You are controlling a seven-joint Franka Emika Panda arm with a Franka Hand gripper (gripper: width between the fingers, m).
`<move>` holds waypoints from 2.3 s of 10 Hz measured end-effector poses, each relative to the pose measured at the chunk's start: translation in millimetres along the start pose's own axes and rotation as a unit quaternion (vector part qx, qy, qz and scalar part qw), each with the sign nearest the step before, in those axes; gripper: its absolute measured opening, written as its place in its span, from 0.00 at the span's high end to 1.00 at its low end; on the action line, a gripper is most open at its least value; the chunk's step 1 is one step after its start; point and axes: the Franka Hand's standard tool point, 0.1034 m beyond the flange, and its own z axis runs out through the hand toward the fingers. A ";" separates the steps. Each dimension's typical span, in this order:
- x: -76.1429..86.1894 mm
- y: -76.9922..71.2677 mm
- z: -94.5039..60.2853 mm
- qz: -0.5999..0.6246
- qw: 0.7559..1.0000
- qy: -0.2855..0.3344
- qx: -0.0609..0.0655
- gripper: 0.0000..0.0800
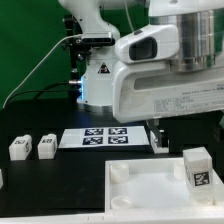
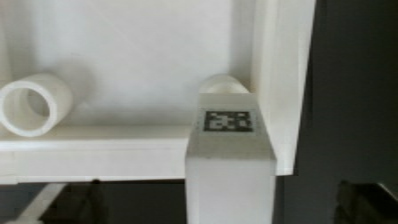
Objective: Assemble one leg
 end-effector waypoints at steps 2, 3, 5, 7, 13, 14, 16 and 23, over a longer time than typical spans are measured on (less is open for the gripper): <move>11.0 -2.8 10.0 0.005 1.000 -0.011 0.000 0.19; 11.8 -2.5 16.2 0.006 1.000 -0.007 -0.001 0.19; 10.1 -6.4 26.0 0.014 1.000 -0.005 -0.002 0.19; 9.6 -6.6 27.7 0.019 1.000 -0.006 -0.002 0.36; 9.6 -6.5 27.8 0.171 0.985 -0.006 -0.003 0.63; 9.4 -7.1 28.6 0.215 0.977 -0.004 -0.003 0.63; 6.8 -5.1 29.0 0.401 0.916 0.018 0.003 0.63; 1.8 -15.9 30.8 0.706 0.708 0.006 0.017 0.63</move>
Offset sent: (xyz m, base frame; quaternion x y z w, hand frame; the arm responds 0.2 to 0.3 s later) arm 0.0003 0.0131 -0.0221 0.0323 0.0193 0.0307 0.9988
